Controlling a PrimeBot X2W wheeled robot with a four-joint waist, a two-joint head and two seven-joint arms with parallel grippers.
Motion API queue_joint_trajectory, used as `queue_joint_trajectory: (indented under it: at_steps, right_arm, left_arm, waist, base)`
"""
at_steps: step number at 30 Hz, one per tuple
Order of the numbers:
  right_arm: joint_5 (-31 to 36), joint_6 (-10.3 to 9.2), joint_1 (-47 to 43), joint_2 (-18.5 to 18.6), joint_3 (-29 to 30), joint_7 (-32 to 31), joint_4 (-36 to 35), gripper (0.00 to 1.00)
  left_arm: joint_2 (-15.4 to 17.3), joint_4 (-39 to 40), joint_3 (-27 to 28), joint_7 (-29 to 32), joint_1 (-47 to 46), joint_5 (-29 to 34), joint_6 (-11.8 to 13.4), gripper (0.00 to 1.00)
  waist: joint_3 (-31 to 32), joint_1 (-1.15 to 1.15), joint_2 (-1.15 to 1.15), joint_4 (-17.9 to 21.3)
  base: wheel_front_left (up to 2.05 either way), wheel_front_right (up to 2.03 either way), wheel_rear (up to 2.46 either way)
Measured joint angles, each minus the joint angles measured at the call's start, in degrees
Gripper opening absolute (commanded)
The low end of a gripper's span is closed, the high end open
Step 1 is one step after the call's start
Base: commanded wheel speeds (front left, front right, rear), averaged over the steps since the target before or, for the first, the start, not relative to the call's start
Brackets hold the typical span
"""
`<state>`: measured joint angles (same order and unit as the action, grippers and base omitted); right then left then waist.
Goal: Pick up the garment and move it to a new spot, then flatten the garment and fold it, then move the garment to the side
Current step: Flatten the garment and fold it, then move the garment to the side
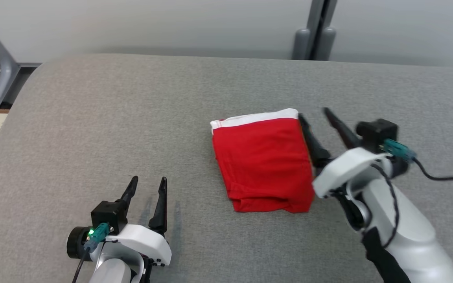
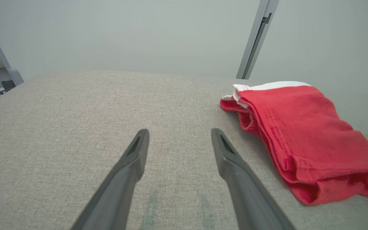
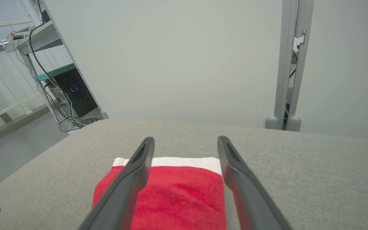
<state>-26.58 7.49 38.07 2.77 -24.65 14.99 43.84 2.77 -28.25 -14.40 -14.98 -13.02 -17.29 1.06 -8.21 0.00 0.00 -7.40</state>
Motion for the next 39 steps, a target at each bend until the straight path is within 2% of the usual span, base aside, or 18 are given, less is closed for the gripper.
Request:
queue_joint_trajectory:
  at_steps: [4, 7, 12, 21, 39]
  right_arm:
    - [11.0, 0.00, -6.1, 0.0, 12.7, 0.0, -3.9, 1.00]
    - [15.5, 0.00, -10.5, 0.0, 19.9, 0.0, -7.6, 1.00]
    - [18.8, 0.00, -16.7, 0.0, 25.2, 0.0, -11.7, 1.00]
    - [19.4, 0.00, -22.9, 0.0, 24.9, 0.0, -13.4, 1.00]
    - [16.0, 0.00, -29.1, 0.0, 22.5, 0.0, -13.3, 1.00]
  left_arm:
    - [0.0, 1.0, 1.7, 0.0, 0.3, 1.4, 0.0, 1.00]
    - [0.0, 1.6, 2.8, 0.0, 1.0, 2.3, 0.1, 1.00]
    - [0.0, 2.3, 4.3, 0.0, 1.5, 3.6, 0.2, 1.00]
    - [0.0, 2.3, 6.6, 0.0, 4.3, 4.9, 0.3, 1.00]
    - [0.0, 4.0, 8.6, 0.0, 11.1, 5.7, 0.7, 1.00]
  waist:
    - [0.4, 0.00, 0.00, 2.0]
    - [0.6, 0.00, 0.00, 3.3]
    - [1.1, 0.00, 0.00, 5.2]
    - [3.2, 0.00, 0.00, 6.8]
    - [8.2, 0.00, 0.00, 6.4]
  base:
    - [0.00, 0.00, 0.00]
    - [0.00, 0.00, 0.00]
    - [0.00, 0.00, 0.00]
    - [0.00, 0.00, 0.00]
    - [0.00, 0.00, 0.00]
